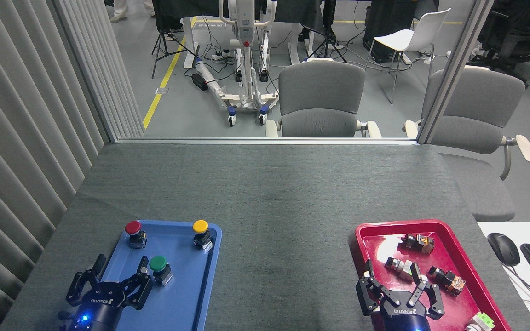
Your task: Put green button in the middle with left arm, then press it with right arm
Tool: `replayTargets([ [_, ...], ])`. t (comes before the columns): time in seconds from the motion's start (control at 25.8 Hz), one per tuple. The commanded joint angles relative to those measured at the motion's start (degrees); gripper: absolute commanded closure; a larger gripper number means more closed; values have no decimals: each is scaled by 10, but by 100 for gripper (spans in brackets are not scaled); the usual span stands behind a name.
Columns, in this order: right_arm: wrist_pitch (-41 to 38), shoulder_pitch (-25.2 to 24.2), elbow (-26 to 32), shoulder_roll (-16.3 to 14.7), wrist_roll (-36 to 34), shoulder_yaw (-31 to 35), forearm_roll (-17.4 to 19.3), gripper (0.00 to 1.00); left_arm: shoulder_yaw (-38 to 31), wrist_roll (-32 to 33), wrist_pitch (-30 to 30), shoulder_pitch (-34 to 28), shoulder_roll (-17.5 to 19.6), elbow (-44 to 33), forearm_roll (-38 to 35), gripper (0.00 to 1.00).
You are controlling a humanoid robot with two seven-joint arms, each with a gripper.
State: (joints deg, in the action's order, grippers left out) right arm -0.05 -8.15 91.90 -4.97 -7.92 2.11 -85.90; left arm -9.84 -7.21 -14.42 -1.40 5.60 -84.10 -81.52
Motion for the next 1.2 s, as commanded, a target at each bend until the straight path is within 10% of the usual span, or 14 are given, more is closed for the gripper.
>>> replayTargets([
  [0.0, 0, -1, 0, -3, -1, 0, 0, 0, 0, -2, -1, 0, -1, 0, 0, 0],
  [0.5, 3, -1, 0, 1, 0, 1, 0, 0, 141, -5, 0, 20, 48, 90, 2, 0],
  [1.16, 3, -2, 0, 1, 0, 0, 0, 0, 143, -21, 37, 96, 48, 235, 1, 0],
])
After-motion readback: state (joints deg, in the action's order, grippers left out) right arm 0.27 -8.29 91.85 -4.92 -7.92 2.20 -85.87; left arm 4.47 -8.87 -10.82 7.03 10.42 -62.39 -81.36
